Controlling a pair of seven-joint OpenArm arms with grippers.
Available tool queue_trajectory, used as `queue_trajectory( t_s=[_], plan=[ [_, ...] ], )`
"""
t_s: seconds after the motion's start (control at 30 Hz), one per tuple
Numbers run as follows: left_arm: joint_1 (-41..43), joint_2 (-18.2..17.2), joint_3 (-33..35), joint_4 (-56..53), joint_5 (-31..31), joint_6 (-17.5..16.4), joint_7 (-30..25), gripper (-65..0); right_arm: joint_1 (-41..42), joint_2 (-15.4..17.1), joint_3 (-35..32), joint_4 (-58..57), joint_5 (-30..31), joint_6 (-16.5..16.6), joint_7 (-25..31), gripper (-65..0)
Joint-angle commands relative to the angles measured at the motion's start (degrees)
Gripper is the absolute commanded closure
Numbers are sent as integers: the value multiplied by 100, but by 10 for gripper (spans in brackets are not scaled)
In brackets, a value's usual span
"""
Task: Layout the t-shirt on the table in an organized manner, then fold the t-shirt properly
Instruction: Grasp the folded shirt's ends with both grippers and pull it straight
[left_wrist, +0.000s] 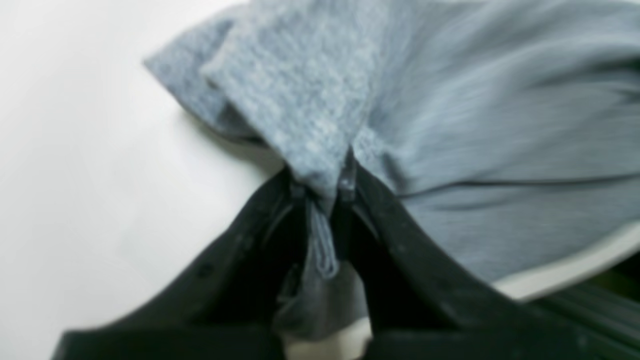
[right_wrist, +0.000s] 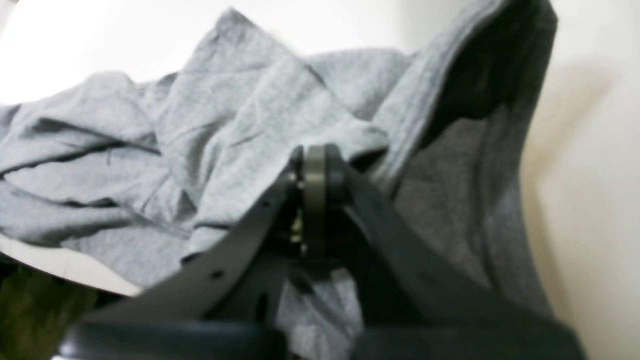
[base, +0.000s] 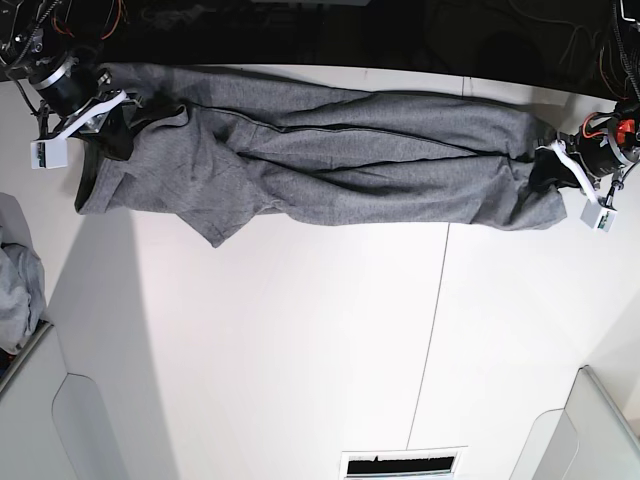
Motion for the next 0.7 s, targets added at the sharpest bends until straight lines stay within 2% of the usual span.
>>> queue_trajectory(
  t_s=[0.0,0.13,0.27,0.37,0.5,0.67],
  plan=[
    [24,-138,-33,234,-177,-103,-72,0,-2,68,26,85,103,68,114,0],
    [63,-184,-33,863,-254,-101,101,0,-2,68,26,83,105,68,114,0],
    [98,-153,-17,1506,-595,-85,361,0,-2,68,26,81,98,68,114,0],
    [197,-90,127,1976,-588,140,380,0,0,68,26,79,22,68,116,0],
    [267,138,629,2430,-568,160,382,0,2,68,26,79,22,66,118,0],
    [219,555,1443,2470,-103,254,306,0,0,68,26,79,15,68,118,0]
  ],
)
